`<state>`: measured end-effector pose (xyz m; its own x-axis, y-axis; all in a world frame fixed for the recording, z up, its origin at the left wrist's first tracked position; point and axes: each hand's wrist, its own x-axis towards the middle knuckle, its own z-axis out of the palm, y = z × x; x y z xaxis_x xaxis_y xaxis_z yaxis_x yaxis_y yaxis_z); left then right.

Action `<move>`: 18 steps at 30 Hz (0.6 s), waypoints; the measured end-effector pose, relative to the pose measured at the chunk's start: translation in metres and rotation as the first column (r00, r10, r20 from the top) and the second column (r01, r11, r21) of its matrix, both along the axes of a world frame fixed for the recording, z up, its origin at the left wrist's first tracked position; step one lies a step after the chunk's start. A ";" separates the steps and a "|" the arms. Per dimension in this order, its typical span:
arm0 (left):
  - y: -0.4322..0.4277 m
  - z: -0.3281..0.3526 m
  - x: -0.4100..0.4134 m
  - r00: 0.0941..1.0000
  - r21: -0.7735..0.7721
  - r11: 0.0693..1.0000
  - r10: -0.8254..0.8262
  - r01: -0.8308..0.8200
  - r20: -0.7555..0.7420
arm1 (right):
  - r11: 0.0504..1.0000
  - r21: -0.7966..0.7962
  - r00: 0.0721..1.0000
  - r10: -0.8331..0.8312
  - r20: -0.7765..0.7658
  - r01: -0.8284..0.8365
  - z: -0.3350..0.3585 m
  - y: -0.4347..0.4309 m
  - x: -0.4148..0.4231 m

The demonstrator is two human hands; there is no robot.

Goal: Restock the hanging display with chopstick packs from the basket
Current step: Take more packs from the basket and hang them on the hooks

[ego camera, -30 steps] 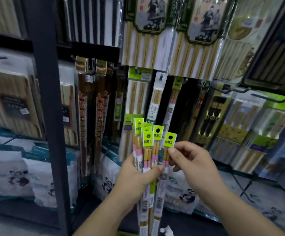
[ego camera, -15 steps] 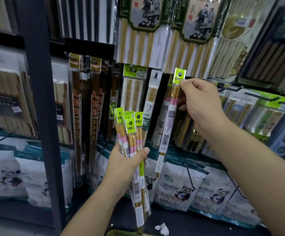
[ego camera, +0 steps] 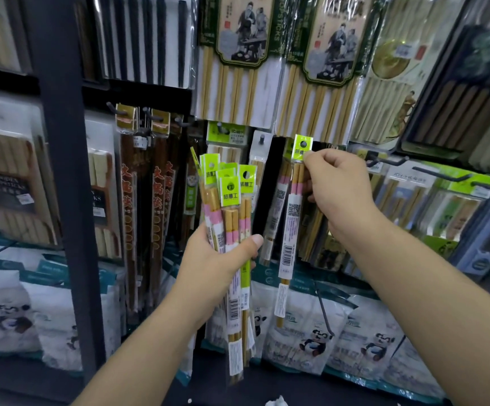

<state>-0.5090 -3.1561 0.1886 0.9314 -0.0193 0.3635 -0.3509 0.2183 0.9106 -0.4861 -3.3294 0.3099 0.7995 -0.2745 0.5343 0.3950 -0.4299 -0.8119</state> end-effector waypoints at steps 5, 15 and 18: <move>-0.009 0.021 0.007 0.998 0.033 0.998 -0.046 0.044 0.050 | 0.999 -0.043 0.998 -0.027 -0.061 0.025 -0.007 -0.005 0.008; -0.020 0.024 0.003 0.990 -0.013 0.993 -0.112 0.114 0.090 | 0.982 -0.091 0.984 0.159 -0.075 -0.166 -0.028 -0.004 -0.035; -0.022 0.017 -0.001 0.988 -0.022 0.992 -0.123 0.126 0.098 | 0.947 -0.146 0.958 0.277 -0.079 -0.286 -0.031 0.004 -0.045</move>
